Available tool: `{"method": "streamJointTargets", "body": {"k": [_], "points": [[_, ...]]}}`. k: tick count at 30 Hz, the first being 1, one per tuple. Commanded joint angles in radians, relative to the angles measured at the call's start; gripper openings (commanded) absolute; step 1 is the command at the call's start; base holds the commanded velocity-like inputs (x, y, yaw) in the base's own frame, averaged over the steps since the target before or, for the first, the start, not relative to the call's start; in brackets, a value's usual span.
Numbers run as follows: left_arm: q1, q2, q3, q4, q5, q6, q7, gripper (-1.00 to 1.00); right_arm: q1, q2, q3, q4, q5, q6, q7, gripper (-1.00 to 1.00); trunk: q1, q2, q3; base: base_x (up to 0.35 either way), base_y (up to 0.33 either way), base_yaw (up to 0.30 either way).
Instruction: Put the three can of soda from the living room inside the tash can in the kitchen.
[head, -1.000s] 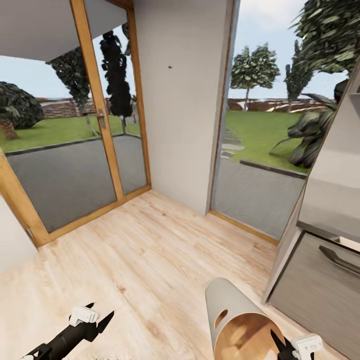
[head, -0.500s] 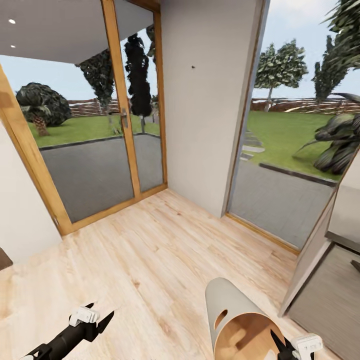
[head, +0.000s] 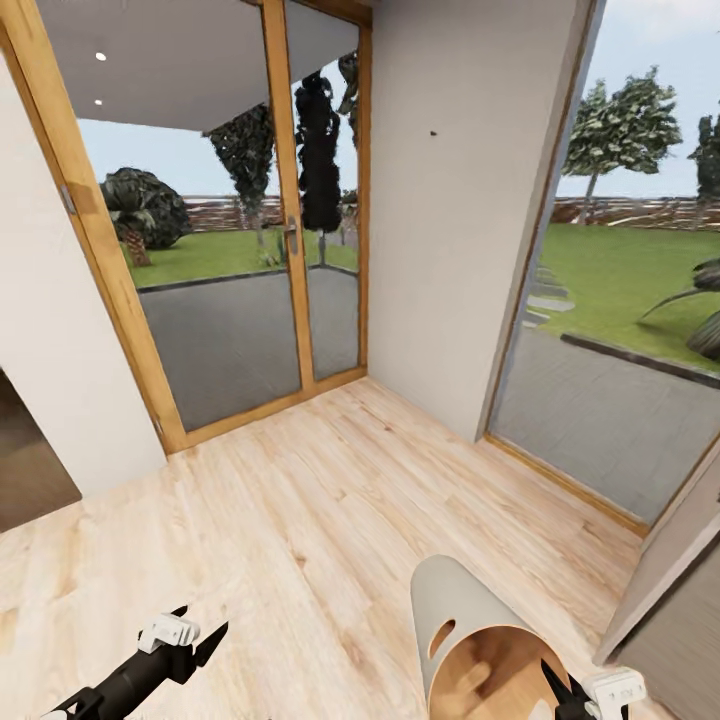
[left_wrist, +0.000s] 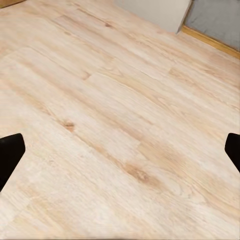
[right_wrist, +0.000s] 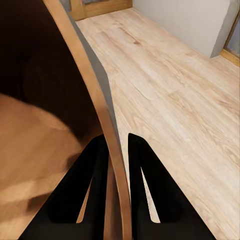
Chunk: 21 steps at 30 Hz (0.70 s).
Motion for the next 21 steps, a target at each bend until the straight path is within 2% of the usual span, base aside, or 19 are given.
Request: {"method": "streamJointTargets", "body": {"k": [1,21], "points": [[0.000,0.000,0.000,0.000,0.000,0.000,0.000,1.00,0.000,0.000,0.000,-0.002,-0.009,0.001,0.010,-1.00,0.000,0.000,0.000,0.000,0.000,0.242],[0.000,0.000,0.000,0.000,0.000,0.000,0.000,1.00,0.000,0.000,0.000,-0.002,-0.009,0.001,0.009,-1.00,0.000,0.000,0.000,0.000,0.000,0.242]]}}
